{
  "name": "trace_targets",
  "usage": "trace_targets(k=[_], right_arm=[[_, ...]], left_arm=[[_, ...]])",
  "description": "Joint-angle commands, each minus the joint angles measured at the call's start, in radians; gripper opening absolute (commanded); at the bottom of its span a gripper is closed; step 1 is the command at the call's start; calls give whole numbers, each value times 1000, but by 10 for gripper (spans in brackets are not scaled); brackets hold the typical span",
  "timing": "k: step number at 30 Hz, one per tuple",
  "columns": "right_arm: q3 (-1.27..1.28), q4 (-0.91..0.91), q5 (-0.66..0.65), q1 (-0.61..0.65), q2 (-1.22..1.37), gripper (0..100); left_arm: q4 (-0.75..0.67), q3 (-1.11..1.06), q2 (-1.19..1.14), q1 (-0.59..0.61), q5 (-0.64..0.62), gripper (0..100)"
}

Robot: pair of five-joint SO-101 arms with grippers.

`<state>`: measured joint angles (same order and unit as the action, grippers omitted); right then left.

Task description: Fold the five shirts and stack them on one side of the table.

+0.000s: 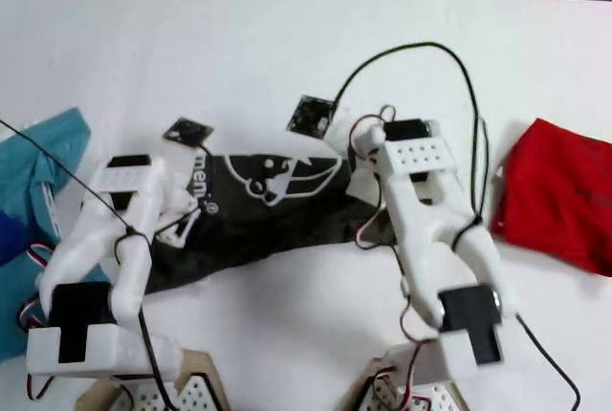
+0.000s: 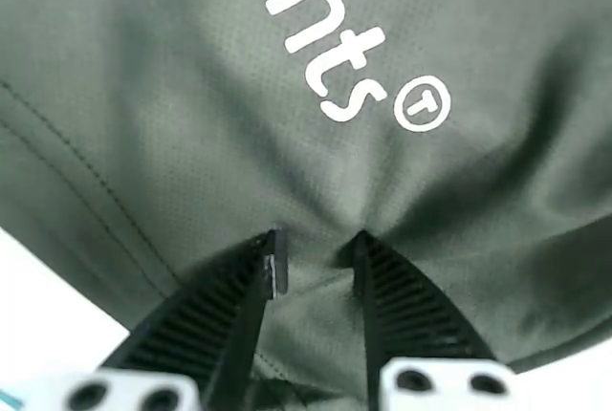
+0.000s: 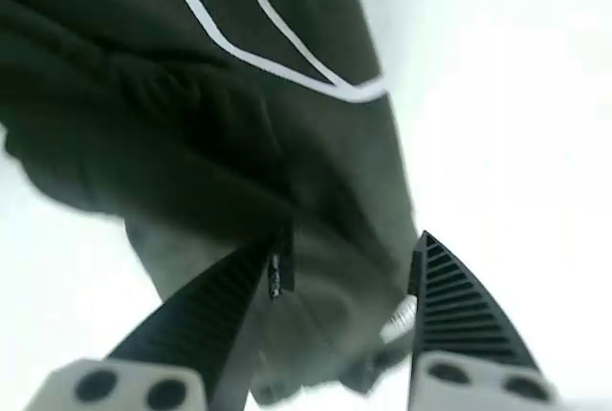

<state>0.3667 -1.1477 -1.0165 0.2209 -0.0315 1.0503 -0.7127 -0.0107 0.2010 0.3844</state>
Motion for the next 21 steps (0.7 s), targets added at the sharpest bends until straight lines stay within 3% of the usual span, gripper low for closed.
trace_targets(k=[1,7,13,21], right_arm=[[-25,-87,8,-18,-193,211],[272,-160,-2,50,-394,117],[540,90,34,151,-458,94],[477,364,141,151,-226,94]], left_arm=[[-29,-4,-3,-11,5,138],[-29,-2,-3,-11,5,138],[-29,-1,-3,-11,6,138],[-29,-1,-3,-11,6,138]])
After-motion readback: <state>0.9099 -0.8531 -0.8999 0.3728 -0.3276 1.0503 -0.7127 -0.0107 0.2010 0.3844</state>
